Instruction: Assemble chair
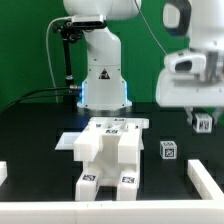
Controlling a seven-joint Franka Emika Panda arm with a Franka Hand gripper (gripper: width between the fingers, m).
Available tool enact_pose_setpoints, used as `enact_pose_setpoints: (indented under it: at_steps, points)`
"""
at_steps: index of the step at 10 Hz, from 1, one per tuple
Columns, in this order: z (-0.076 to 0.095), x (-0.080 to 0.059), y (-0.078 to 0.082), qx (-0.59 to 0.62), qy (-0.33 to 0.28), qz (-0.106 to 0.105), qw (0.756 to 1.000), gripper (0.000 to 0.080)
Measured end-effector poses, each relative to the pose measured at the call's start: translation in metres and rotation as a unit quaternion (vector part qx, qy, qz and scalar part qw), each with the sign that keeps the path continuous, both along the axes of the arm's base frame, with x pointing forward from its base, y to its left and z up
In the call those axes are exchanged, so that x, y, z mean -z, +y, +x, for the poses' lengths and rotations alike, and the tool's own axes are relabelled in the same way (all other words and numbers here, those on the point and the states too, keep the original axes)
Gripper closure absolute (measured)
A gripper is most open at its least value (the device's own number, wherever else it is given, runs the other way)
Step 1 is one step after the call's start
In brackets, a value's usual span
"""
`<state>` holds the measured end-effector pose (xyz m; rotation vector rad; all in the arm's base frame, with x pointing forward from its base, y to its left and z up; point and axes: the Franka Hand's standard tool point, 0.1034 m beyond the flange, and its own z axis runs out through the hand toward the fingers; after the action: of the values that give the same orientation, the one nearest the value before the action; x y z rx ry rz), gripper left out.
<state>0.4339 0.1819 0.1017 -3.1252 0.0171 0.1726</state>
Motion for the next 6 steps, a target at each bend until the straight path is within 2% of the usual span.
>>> enact_pose_setpoints:
  at_steps: [2, 3, 4, 6]
  points:
    - [0.024, -0.057, -0.051, -0.016, -0.021, 0.017, 0.999, 0.0517]
    - [0.036, -0.066, -0.069, -0.007, -0.023, 0.019, 1.0, 0.0517]
    - [0.047, -0.068, -0.071, -0.001, -0.02, 0.018, 1.0, 0.0517]
    - [0.044, -0.065, -0.069, -0.005, -0.019, 0.018, 1.0, 0.0517]
